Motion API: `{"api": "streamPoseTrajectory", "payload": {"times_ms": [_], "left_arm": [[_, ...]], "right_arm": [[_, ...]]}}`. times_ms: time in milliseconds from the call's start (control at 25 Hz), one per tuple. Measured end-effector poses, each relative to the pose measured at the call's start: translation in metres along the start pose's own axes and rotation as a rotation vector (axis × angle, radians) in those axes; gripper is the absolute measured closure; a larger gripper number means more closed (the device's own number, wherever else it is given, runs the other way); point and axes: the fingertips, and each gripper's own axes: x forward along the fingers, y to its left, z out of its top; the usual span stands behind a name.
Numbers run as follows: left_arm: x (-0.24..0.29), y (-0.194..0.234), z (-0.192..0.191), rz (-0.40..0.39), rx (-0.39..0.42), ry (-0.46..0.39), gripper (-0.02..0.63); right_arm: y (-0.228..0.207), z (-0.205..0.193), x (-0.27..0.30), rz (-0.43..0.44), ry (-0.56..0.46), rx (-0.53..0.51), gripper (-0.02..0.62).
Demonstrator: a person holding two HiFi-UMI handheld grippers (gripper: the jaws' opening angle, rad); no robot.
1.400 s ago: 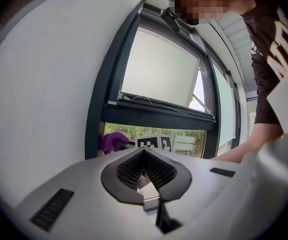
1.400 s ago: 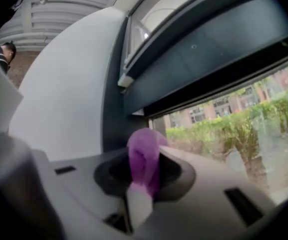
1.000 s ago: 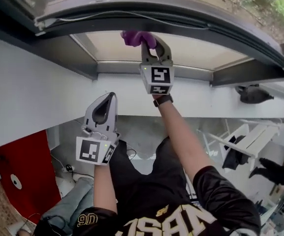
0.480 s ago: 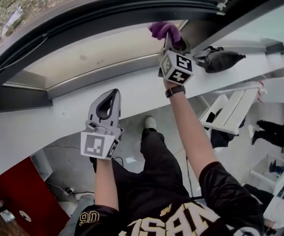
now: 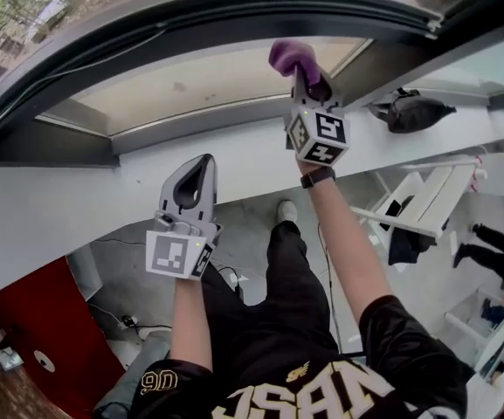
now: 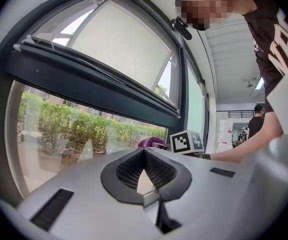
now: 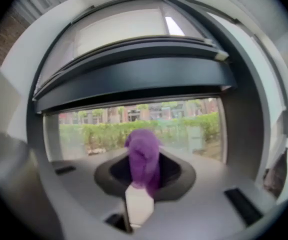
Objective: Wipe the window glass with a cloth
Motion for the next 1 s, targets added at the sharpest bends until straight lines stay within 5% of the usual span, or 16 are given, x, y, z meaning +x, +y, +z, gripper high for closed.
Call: {"api": "streamPoseTrajectory", "payload": {"times_ms": [440,600,800,1000], "left_arm": [[-0.184,0.180,0.023,0.291,0.055,0.021,0.595],[-0.229,0.210,0.026,0.382,0.036,0.025,0.594],[-0.246,0.221,0.021,0.406,0.022,0.031,0.595],[-0.208,0.199,0.005,0.364,0.024,0.030,0.595]], "right_arm": [[0.425,-0.071,0.025,0.587,0.075,-0.039,0.514],[0.533,-0.081,0.038,0.710,0.075,-0.026,0.514],[0.545,-0.089,0.066,0.658,0.112,0.034,0.514],[0.444,-0.081,0.070,0.558,0.109,0.057,0.514]]}}
